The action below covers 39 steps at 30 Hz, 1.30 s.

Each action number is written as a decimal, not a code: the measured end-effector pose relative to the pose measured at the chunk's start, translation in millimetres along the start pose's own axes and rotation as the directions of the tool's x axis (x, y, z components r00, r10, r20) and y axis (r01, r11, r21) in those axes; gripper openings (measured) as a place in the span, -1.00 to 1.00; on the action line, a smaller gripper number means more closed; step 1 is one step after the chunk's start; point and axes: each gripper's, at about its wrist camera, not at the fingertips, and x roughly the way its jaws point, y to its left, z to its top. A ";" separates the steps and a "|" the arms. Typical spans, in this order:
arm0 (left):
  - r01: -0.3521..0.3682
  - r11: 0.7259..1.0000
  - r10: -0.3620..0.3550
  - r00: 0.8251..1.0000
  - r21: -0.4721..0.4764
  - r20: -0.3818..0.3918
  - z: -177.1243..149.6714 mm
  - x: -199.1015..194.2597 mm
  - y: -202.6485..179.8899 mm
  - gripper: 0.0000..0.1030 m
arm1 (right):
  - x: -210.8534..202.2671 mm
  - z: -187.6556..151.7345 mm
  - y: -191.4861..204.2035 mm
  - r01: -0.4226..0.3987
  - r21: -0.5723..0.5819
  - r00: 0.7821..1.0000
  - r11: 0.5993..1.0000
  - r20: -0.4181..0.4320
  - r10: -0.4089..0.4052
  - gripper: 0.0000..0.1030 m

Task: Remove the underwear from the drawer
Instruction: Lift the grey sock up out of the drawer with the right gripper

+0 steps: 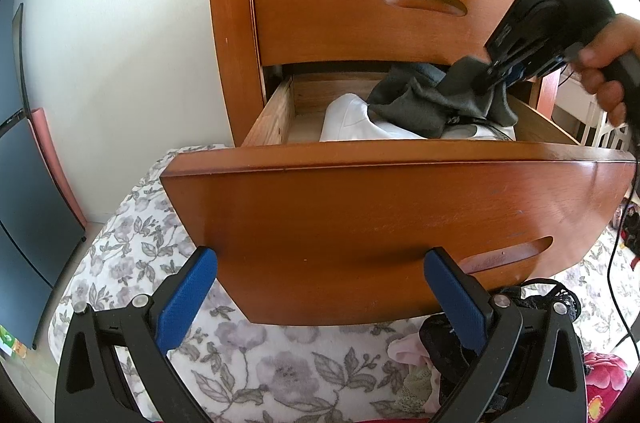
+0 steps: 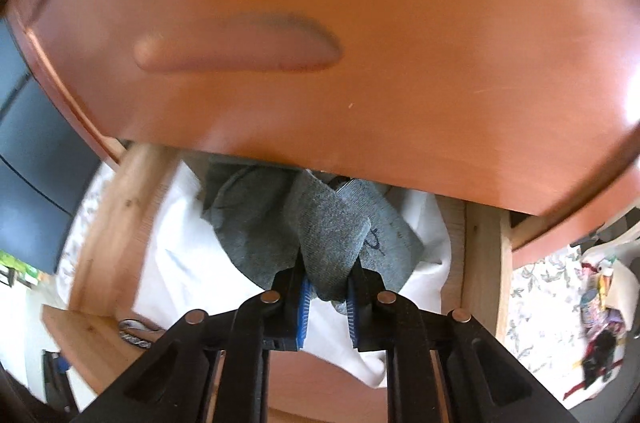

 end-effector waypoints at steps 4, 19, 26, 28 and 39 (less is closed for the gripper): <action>-0.001 1.000 0.001 1.000 0.000 -0.001 -0.5 0.0 0.4 1.00 | -27.8 -9.3 1.1 -0.045 0.015 0.998 0.999 0.055 0.044 -0.69; -0.005 1.000 0.005 1.000 0.007 -0.017 -1.8 0.5 -3.3 1.00 | -103.8 -41.1 -4.9 -0.190 0.077 0.962 0.979 0.213 0.170 -0.69; -0.008 1.000 0.008 1.000 0.013 -0.022 -0.3 1.0 -3.8 1.00 | -149.6 -51.1 -2.2 -0.212 0.061 0.935 0.975 0.304 0.184 -0.69; -0.009 1.000 0.009 1.000 0.014 -0.022 -0.2 0.6 -4.4 1.00 | -162.5 -51.9 1.5 -0.215 0.046 0.925 0.976 0.329 0.188 -0.69; -0.013 1.000 0.013 1.000 0.017 -0.022 -0.4 0.9 -5.0 1.00 | -218.4 -60.3 11.9 -0.233 0.003 0.864 0.972 0.459 0.206 -0.69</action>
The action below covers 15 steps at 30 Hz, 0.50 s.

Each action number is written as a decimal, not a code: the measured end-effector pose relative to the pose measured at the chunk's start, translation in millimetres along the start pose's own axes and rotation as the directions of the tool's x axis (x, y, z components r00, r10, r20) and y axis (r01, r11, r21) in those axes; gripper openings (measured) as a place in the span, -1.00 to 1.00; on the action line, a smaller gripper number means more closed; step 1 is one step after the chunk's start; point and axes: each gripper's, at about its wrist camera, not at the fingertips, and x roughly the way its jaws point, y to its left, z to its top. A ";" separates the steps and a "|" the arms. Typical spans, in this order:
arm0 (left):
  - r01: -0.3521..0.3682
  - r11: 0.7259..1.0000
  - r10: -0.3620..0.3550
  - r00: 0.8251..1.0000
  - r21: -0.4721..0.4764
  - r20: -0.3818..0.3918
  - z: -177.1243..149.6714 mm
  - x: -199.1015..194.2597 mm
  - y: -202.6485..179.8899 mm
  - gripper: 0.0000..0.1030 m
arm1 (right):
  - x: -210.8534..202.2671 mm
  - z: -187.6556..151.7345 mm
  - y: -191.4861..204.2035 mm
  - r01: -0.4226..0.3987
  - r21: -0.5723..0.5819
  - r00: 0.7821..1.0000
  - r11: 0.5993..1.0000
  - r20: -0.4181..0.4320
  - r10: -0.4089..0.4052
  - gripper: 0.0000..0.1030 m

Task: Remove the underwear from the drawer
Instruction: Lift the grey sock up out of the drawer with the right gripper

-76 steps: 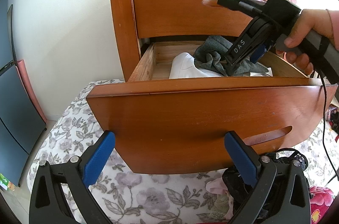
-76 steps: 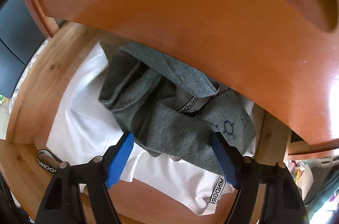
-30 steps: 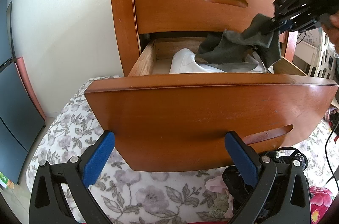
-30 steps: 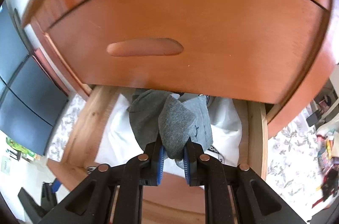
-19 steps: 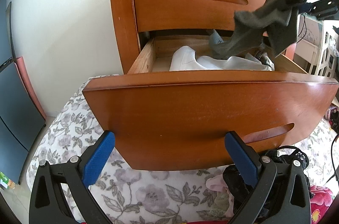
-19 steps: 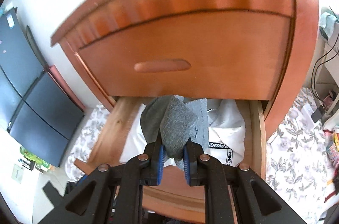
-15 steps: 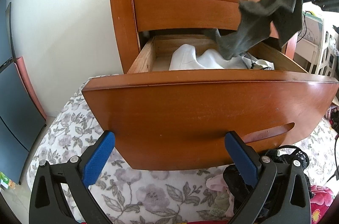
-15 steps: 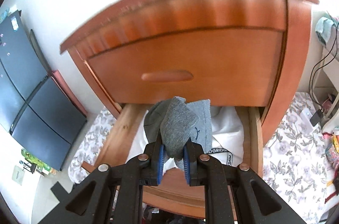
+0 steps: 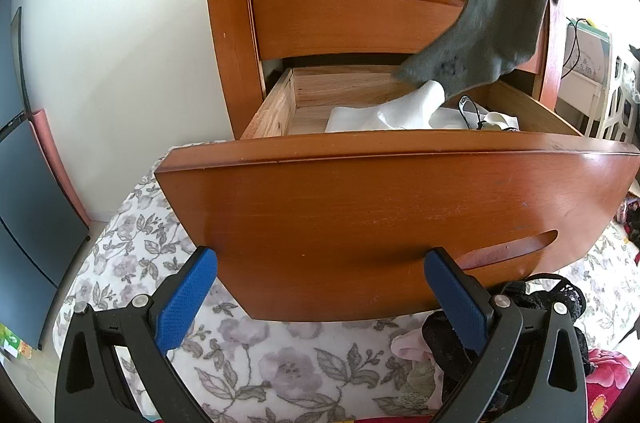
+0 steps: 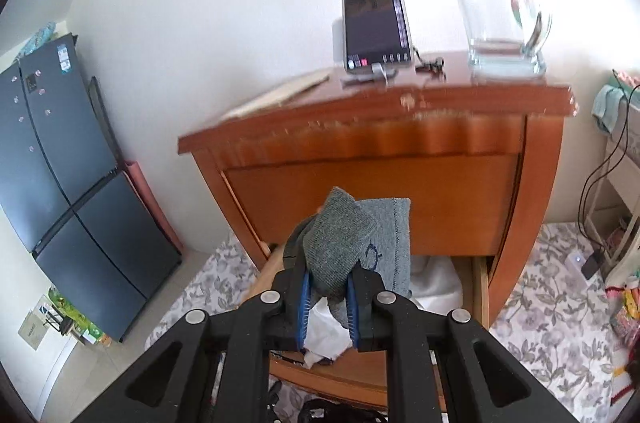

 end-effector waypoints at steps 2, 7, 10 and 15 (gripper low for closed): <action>0.000 1.000 0.000 1.000 0.000 0.000 0.1 0.1 0.1 1.00 | -10.1 3.5 4.0 -0.002 -0.008 1.000 1.000 0.022 0.002 -0.69; 0.000 1.000 0.000 1.000 0.000 0.000 0.0 -0.1 0.0 1.00 | -28.6 10.3 15.6 -0.007 -0.043 0.998 0.999 0.061 0.010 -0.69; -0.001 1.000 0.001 1.000 -0.002 0.000 0.0 -0.1 0.2 1.00 | -40.4 13.8 20.0 -0.010 -0.053 0.996 0.999 0.087 0.014 -0.69; -0.004 1.000 0.004 1.000 -0.005 -0.001 -0.3 -0.3 2.3 1.00 | -57.7 16.7 27.6 -0.013 -0.079 0.994 0.997 0.111 0.021 -0.69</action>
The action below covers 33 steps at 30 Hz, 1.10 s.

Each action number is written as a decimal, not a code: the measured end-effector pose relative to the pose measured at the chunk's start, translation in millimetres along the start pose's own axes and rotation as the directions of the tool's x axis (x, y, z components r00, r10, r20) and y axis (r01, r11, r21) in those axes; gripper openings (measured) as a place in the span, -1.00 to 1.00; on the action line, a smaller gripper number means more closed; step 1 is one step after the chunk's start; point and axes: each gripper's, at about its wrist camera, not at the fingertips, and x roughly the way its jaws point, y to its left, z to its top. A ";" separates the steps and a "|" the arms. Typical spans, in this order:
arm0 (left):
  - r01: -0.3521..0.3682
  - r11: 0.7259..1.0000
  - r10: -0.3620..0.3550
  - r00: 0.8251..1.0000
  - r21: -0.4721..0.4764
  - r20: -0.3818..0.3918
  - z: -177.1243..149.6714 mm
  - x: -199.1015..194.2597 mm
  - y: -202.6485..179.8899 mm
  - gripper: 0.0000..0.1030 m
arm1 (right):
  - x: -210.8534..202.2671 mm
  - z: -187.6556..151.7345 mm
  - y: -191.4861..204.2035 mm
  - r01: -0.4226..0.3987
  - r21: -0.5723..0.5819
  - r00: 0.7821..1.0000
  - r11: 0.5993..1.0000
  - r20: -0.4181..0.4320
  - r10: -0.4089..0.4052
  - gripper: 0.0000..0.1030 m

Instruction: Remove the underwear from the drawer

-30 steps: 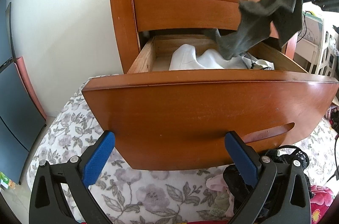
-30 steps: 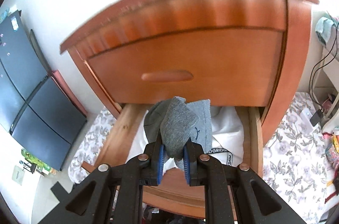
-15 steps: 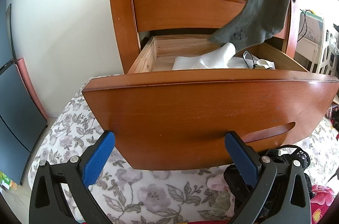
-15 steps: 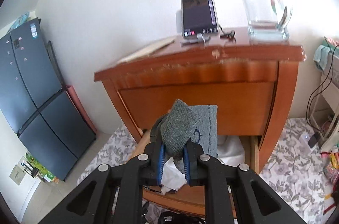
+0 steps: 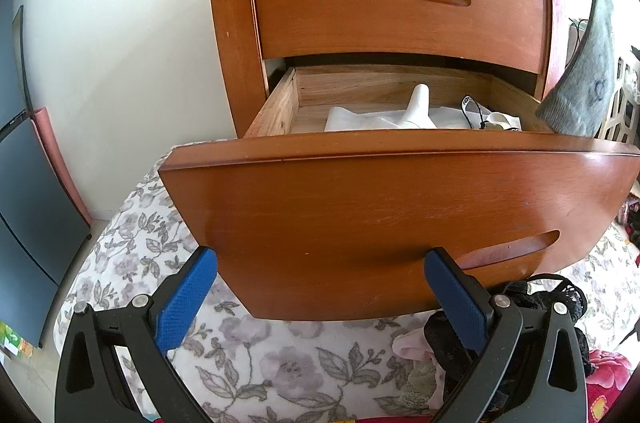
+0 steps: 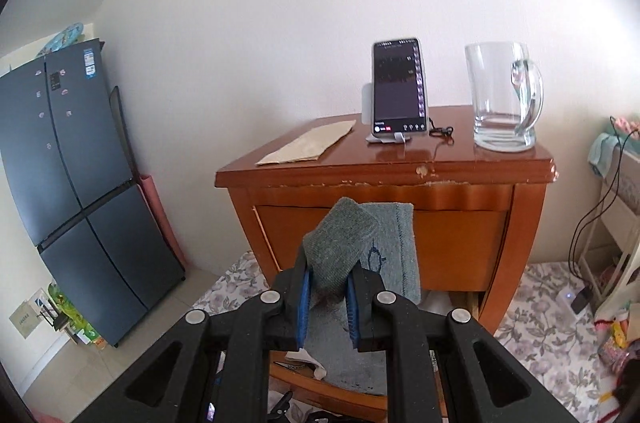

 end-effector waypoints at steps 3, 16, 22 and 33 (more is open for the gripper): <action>-0.004 1.000 0.004 1.000 0.001 0.001 -0.4 -0.1 0.5 1.00 | -6.7 -0.3 2.8 -0.004 -0.005 1.000 1.000 0.004 0.004 -0.69; -0.018 1.000 0.018 1.000 0.001 -0.003 0.5 0.9 0.2 1.00 | -54.9 -2.2 10.9 -0.027 -0.014 0.997 1.000 0.072 0.028 -0.69; -0.020 1.000 0.020 1.000 0.002 -0.003 0.7 1.1 -0.2 1.00 | -64.0 -15.0 9.2 -0.048 0.004 0.998 0.999 0.042 0.048 -0.69; -0.021 1.000 0.021 1.000 0.001 -0.003 1.5 1.1 1.7 1.00 | -11.8 -66.4 1.4 -0.063 0.048 0.973 0.997 -0.220 0.072 -0.68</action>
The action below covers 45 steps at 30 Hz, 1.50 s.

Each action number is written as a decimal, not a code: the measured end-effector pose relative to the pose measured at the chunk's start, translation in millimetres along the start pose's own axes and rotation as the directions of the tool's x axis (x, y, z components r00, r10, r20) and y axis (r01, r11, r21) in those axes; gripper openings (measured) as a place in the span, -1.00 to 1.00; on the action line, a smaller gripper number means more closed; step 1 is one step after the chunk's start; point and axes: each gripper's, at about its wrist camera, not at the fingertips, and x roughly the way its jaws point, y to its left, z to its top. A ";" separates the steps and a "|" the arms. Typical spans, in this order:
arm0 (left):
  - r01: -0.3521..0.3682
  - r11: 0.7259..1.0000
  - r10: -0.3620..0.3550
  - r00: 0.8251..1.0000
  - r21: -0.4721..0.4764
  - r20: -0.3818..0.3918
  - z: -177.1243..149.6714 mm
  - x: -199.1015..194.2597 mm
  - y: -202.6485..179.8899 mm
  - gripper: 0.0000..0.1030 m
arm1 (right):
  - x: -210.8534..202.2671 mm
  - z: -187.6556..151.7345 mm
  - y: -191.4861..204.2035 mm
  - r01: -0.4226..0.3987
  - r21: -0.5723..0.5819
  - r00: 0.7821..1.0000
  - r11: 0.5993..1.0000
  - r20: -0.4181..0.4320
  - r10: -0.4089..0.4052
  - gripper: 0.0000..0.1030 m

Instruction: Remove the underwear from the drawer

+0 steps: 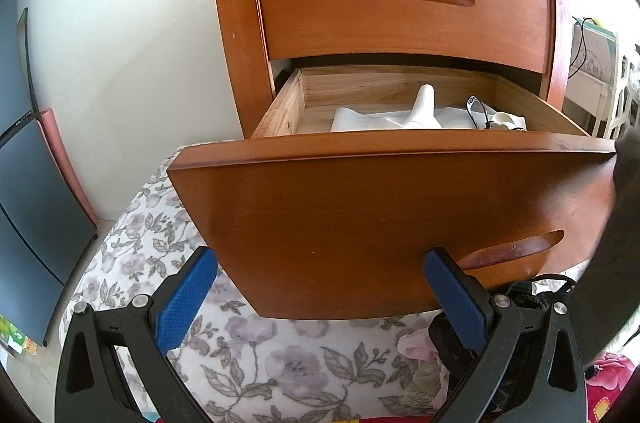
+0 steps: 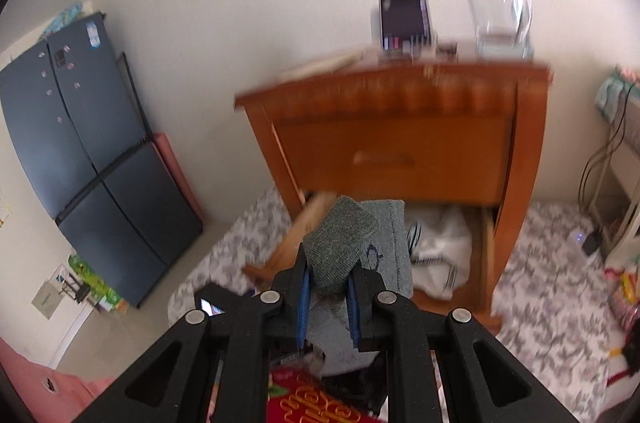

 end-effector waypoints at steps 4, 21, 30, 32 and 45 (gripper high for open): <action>0.001 1.000 -0.001 1.000 -0.003 -0.002 0.1 0.4 1.0 1.00 | 29.3 -17.7 -3.2 -0.017 0.020 0.995 1.000 -0.095 0.019 -0.66; 0.002 1.000 -0.002 1.000 0.000 -0.004 -1.0 -0.5 0.2 1.00 | 131.3 -84.8 -23.2 0.041 0.033 0.924 0.999 -0.383 -0.025 -0.63; 0.002 1.000 -0.001 1.000 0.002 -0.005 -1.0 -0.3 -0.2 1.00 | 158.5 -110.4 -42.1 0.079 0.062 0.889 0.995 -0.456 -0.042 -0.63; 0.002 1.000 -0.002 1.000 0.002 -0.005 -0.9 -0.2 -0.4 1.00 | 165.0 -116.1 -48.2 0.096 0.065 0.880 0.993 -0.472 -0.054 -0.63; 0.003 1.000 -0.002 1.000 0.004 -0.006 -1.0 -0.2 -1.1 1.00 | 200.7 -147.8 -68.1 0.146 0.085 0.819 0.986 -0.569 -0.073 -0.63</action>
